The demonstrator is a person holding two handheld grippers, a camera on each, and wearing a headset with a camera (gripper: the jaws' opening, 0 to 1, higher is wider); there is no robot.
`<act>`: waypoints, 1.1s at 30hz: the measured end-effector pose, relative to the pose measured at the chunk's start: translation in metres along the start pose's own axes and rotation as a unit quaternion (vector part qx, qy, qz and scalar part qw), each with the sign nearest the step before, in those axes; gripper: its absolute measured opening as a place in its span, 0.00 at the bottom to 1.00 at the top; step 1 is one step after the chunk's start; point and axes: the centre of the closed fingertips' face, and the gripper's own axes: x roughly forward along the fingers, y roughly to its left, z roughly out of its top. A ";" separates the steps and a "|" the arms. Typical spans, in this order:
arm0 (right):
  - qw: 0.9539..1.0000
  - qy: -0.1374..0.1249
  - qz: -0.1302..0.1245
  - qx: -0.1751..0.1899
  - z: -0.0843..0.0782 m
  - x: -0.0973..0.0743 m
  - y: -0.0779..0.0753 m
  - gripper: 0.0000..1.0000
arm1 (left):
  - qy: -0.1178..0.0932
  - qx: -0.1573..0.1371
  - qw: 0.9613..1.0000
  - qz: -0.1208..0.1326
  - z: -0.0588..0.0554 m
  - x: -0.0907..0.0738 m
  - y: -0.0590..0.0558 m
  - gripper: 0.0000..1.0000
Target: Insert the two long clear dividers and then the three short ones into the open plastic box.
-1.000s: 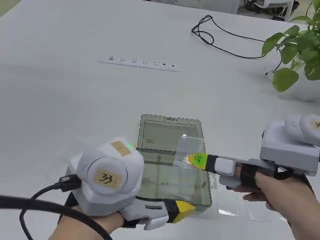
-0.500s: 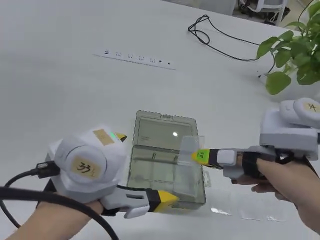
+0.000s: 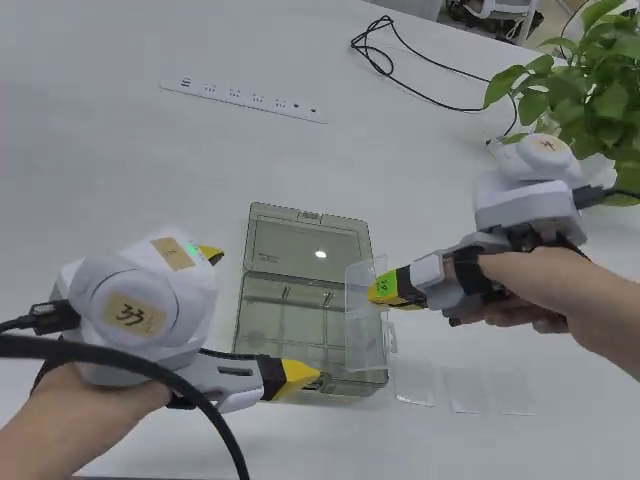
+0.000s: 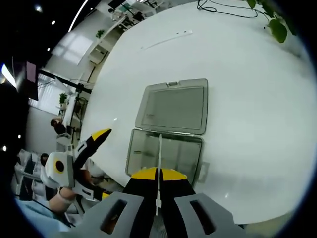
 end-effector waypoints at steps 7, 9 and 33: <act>0.999 0.037 -0.023 0.019 0.000 0.009 -0.007 0.01 | 0.006 0.010 1.000 -0.002 -0.004 -0.002 0.003 0.95; 0.998 0.048 -0.026 0.032 0.000 0.013 -0.008 0.01 | 0.003 0.008 1.000 0.000 -0.004 -0.001 0.006 0.94; 0.993 0.079 -0.054 0.066 -0.002 0.031 -0.022 0.02 | -0.004 -0.029 1.000 -0.010 -0.016 0.005 0.001 0.89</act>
